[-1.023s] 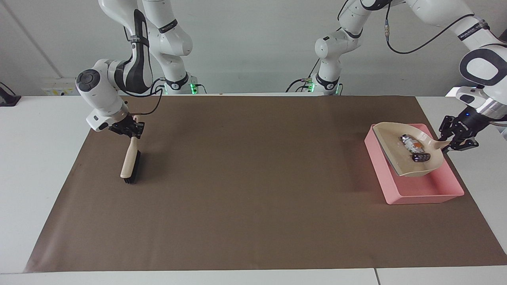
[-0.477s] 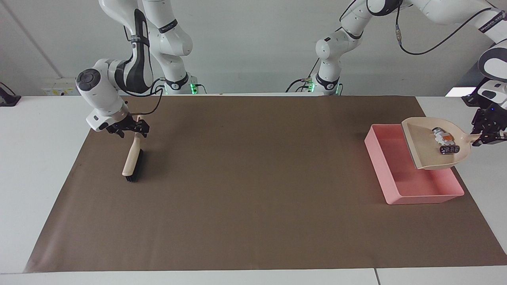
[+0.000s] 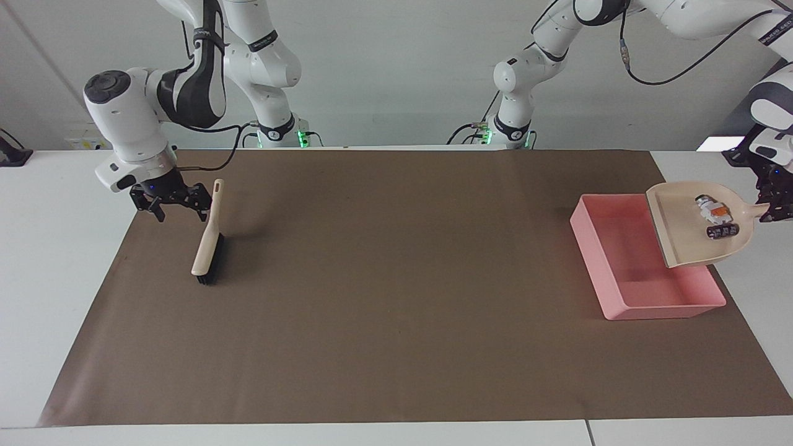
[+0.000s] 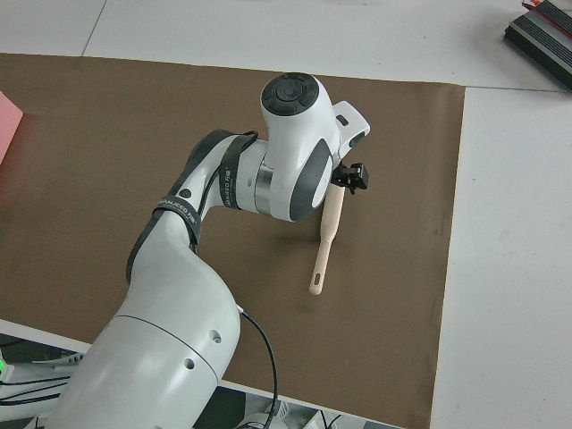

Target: Clean e-waste and dump in bin

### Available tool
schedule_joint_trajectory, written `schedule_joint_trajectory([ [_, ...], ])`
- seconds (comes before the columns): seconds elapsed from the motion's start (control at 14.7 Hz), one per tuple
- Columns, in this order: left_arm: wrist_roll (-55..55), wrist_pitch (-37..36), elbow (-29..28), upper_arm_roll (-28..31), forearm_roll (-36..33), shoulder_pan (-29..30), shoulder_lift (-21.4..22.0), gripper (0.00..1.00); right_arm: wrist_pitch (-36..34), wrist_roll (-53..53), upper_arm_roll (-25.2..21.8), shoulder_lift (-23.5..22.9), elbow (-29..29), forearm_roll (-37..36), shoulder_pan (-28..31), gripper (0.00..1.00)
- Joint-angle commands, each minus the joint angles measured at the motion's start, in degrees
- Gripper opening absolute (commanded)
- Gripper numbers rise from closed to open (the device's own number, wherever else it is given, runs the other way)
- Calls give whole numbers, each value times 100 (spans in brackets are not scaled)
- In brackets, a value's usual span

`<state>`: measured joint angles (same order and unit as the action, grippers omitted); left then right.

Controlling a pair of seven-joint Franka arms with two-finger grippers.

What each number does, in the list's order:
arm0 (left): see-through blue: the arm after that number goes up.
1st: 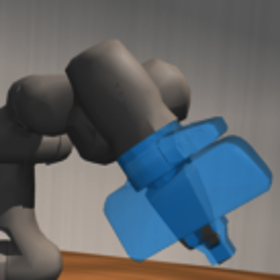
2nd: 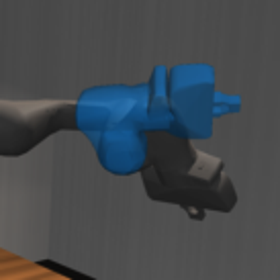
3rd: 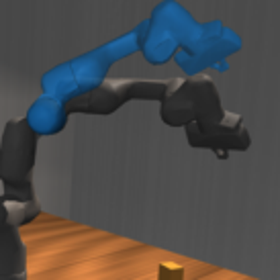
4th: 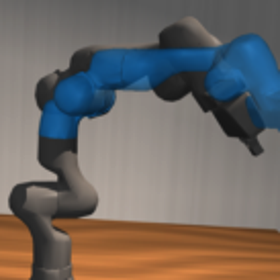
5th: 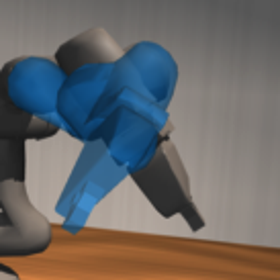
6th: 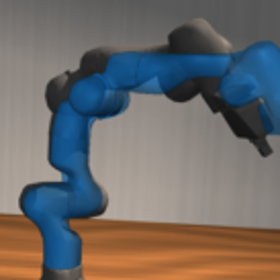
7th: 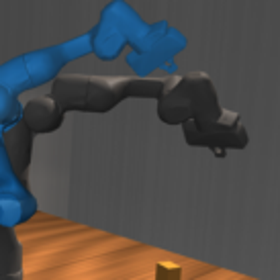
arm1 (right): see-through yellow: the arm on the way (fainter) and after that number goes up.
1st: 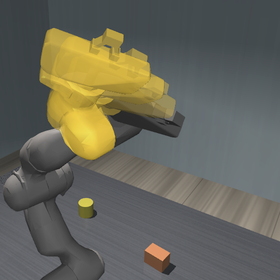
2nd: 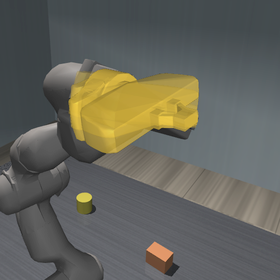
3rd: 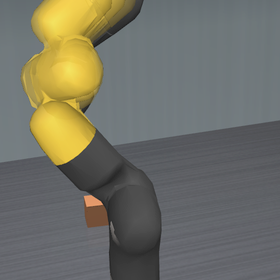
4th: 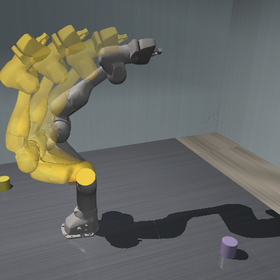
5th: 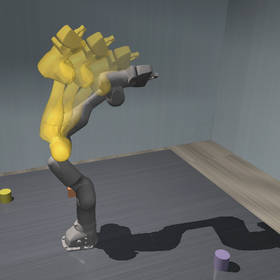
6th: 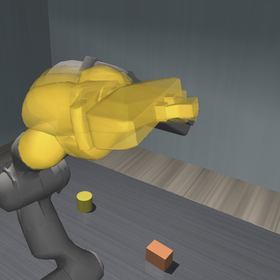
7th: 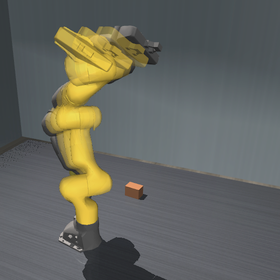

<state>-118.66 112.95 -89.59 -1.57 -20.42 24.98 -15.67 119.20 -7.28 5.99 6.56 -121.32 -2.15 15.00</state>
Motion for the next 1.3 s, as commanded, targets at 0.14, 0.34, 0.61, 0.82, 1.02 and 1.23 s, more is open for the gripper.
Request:
schedule_joint_trajectory([
  [0.14,1141,210,-375,34,-1042,-362,161,0,-2275,1147,51,-216,2048,-83,-199,100],
  [0.34,1528,175,-384,34,-1428,-424,178,0,-3321,1526,51,-295,2866,22,-199,100],
  [0.61,2021,8,-410,34,-1788,-450,310,0,-3509,1563,-19,-489,3053,48,-268,100],
  [0.82,2075,-28,-454,34,-1913,-529,433,0,-3579,1589,-861,-462,3053,40,-1146,100],
  [1.02,2075,-203,-454,25,-2203,-626,678,0,-3597,1571,-942,-462,3053,40,-1253,100],
  [1.23,2022,-597,-629,-19,-2133,-949,1073,0,-3606,1589,-942,-445,3044,40,-1289,100],
])
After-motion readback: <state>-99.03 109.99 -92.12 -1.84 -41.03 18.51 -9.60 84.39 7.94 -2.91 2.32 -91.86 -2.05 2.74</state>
